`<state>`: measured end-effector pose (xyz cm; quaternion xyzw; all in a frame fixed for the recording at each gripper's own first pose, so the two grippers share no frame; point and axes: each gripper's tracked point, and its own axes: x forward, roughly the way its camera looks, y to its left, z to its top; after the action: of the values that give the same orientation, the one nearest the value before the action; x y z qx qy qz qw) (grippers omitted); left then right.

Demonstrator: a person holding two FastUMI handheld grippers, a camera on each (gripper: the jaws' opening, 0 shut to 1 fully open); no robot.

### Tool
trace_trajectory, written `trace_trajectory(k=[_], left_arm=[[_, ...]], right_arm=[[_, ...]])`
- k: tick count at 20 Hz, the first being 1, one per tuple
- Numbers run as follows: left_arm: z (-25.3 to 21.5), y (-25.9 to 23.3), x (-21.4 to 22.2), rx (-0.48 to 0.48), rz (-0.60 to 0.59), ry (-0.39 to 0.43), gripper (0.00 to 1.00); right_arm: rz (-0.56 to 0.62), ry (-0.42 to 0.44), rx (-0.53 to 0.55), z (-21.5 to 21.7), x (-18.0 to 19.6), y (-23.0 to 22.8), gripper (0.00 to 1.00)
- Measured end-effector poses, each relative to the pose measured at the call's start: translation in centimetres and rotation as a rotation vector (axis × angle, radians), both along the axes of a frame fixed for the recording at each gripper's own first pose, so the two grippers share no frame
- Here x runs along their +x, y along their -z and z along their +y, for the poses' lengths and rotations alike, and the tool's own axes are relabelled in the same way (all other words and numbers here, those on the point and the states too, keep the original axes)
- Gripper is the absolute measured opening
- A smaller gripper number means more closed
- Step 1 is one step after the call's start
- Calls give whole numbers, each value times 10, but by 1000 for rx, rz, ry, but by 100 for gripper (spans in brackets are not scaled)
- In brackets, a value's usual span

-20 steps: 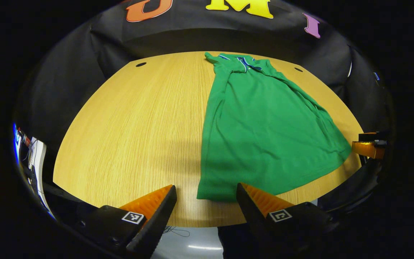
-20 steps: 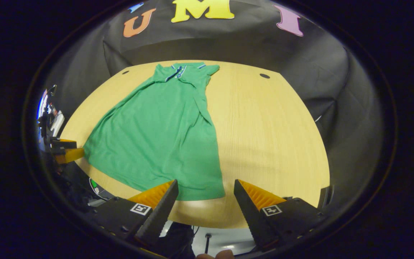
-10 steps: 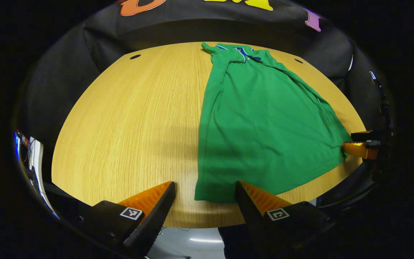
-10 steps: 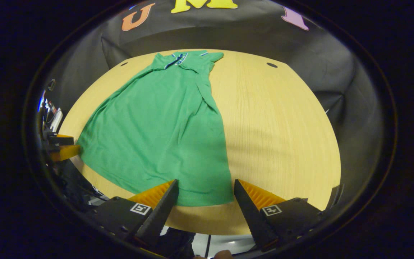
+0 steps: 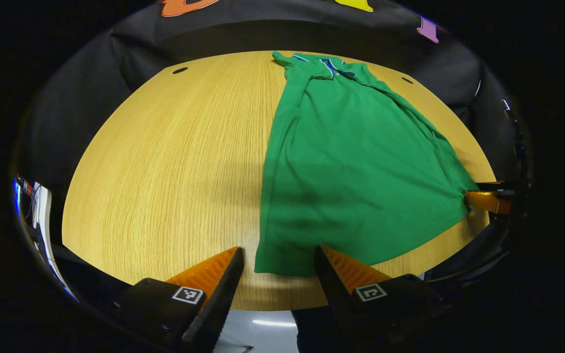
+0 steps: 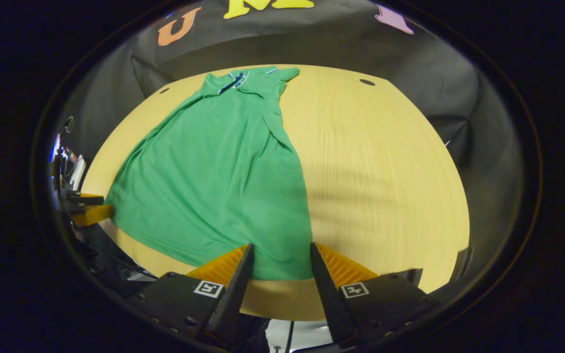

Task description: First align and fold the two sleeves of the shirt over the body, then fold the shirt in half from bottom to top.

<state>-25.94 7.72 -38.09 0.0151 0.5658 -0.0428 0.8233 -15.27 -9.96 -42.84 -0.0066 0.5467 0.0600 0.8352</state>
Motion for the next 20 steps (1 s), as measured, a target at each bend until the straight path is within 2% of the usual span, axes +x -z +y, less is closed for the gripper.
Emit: trace_trajectory(k=[1,2,3,4,5,6,7,8,9,13,20], left_arm=[[-3,1,1,-4,11,11,93],[-7,2,1,-7,22,21,89],[-10,2,1,-11,31,34,78],[-14,2,2,-23,38,43,73],[-18,1,2,-35,43,40,58],[-23,2,4,-49,47,30,47],[-27,2,8,-56,47,14,27],[-30,1,13,-57,48,7,18],[-34,0,18,-65,49,10,13],[-44,-4,24,-103,56,40,8],[-47,-53,64,-143,-57,86,7]], right_arm=[[5,-2,5,3,-2,0,73],[6,-4,0,4,-3,-1,53],[3,-11,19,8,-2,-1,51],[14,-6,29,11,-4,-1,36],[9,1,27,11,-3,-2,22],[9,-12,44,16,-1,-3,18],[18,-6,41,16,-4,-2,18],[16,-8,34,17,-2,-1,0],[17,-13,30,17,-3,-3,0],[28,-11,52,18,-1,-9,0],[-42,95,99,-6,30,-51,0]])
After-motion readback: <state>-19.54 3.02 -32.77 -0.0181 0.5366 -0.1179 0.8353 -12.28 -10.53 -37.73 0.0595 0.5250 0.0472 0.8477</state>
